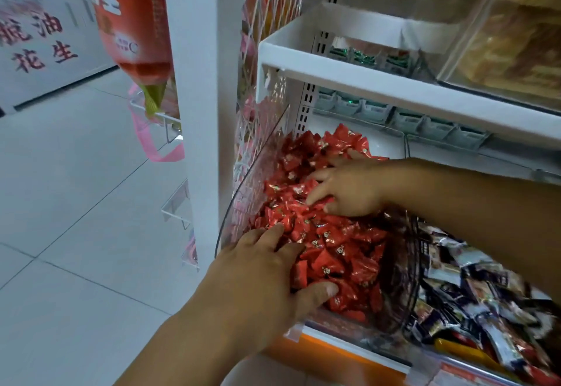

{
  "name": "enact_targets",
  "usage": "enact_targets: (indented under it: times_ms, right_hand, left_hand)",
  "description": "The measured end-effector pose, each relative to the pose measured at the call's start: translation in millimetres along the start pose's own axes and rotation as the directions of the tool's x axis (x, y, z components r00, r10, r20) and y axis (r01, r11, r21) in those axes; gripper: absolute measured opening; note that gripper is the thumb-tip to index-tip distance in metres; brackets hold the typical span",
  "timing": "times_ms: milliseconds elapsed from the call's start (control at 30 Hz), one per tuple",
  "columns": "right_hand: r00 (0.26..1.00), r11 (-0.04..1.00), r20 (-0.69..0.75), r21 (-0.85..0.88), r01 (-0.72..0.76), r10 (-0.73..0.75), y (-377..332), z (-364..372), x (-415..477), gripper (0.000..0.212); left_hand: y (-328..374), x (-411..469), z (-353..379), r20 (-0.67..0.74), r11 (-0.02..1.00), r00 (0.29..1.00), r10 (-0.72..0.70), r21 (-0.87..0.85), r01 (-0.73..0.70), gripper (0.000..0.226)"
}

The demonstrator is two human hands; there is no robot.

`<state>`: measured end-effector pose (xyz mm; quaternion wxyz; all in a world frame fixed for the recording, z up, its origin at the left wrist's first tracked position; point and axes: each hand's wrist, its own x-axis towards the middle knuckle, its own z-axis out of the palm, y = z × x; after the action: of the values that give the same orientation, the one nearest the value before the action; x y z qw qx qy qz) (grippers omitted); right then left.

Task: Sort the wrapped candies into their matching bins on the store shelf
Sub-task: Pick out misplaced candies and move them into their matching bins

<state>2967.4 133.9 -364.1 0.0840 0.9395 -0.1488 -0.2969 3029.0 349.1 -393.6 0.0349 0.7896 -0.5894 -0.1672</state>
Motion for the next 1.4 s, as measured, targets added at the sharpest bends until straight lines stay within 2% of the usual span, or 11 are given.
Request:
enact_targets:
  times_ms: [100, 200, 300, 367, 433, 600, 900, 1033, 1133, 1267, 1400]
  right_hand:
    - [0.993, 0.998, 0.107, -0.054, -0.037, 0.043, 13.0, 0.3, -24.8, 0.037]
    - [0.986, 0.994, 0.159, 0.08, -0.071, 0.058, 20.6, -8.1, -50.9, 0.031]
    - [0.99, 0.968, -0.139, 0.239, 0.072, -0.039, 16.9, -30.5, -53.2, 0.022]
    - [0.924, 0.941, -0.374, 0.278, 0.193, -0.079, 3.0, -39.6, -29.3, 0.023]
    - [0.903, 0.898, -0.409, 0.334, 0.285, -0.135, -19.5, -35.7, 2.6, 0.028]
    - [0.978, 0.958, -0.086, 0.204, 0.202, -0.188, -29.3, -3.4, 22.0, 0.036]
    - [0.978, 0.996, 0.202, 0.079, 0.037, -0.052, -1.8, 2.9, -32.7, 0.038]
    - [0.983, 0.902, -0.179, 0.417, 0.109, -0.036, -11.9, -24.5, -22.2, 0.022]
    - [0.902, 0.934, -0.431, 0.313, 0.174, -0.023, -26.8, -30.5, 11.9, 0.027]
    - [0.998, 0.988, -0.054, 0.156, -0.02, 0.028, -31.6, -5.3, 32.9, 0.043]
    - [0.994, 1.0, 0.107, 0.027, 0.0, -0.003, -20.4, 7.6, 7.3, 0.048]
  left_hand:
    - [2.4, 2.6, -0.5, 0.036, 0.999, 0.999, -0.031, -0.035, 0.032, 0.086]
    - [2.8, 9.5, 0.7, 0.013, 0.993, 0.998, -0.061, -0.097, 0.062, 0.09]
    - [5.4, 17.4, 2.4, 0.022, 0.993, 0.997, -0.079, -0.086, 0.081, 0.088]
    - [7.0, 18.8, 3.7, 0.046, 0.996, 0.996, -0.075, -0.05, 0.078, 0.084]
    - [5.8, 18.4, 5.5, 0.036, 0.997, 0.998, -0.055, -0.048, 0.057, 0.082]
    - [-3.1, 18.5, 15.9, 0.006, 0.997, 0.999, 0.036, 0.073, -0.036, 0.113]
    - [5.0, 9.4, 6.0, 0.018, 0.995, 1.0, -0.003, 0.098, 0.001, 0.085]
    - [6.1, 10.6, 5.2, 0.053, 0.991, 0.998, -0.028, 0.13, 0.021, 0.068]
    - [6.8, 12.2, 4.4, 0.063, 0.992, 0.997, -0.033, 0.125, 0.025, 0.068]
    - [6.1, 12.2, 3.1, 0.055, 0.994, 0.998, -0.034, 0.105, 0.028, 0.068]
    - [3.7, 12.2, 4.3, 0.061, 0.995, 0.997, -0.036, 0.099, 0.03, 0.072]
